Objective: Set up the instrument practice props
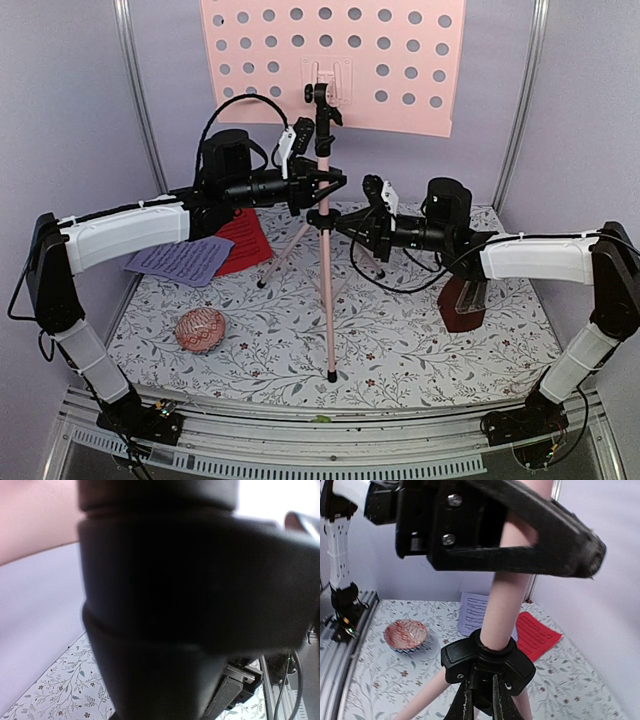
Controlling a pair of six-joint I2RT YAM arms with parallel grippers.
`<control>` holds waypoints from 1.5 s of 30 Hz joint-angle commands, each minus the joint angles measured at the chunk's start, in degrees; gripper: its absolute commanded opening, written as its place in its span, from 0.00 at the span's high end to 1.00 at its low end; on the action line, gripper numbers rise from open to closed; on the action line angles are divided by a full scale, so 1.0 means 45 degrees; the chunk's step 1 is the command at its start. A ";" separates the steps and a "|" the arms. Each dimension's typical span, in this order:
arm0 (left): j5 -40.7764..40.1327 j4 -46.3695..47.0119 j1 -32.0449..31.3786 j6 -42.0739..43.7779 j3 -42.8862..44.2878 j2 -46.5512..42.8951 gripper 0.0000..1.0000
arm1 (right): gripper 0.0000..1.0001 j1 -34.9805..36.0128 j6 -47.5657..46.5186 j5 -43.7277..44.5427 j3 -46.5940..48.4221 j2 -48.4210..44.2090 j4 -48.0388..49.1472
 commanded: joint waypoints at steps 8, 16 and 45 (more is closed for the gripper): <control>0.0266 -0.0999 -0.0036 0.0175 0.0081 0.0274 1.00 | 1.00 -0.0414 1.4545 -0.1035 0.0927 0.0846 0.1630; 0.0170 -0.0980 -0.0032 0.0159 0.0096 0.0296 1.00 | 1.00 -0.0414 2.0726 -0.0091 0.0575 0.0809 0.1605; 0.0070 -0.1000 -0.0016 0.0208 -0.0119 -0.0015 1.00 | 0.40 -0.0687 0.7878 0.4144 -0.1968 -0.0737 0.4672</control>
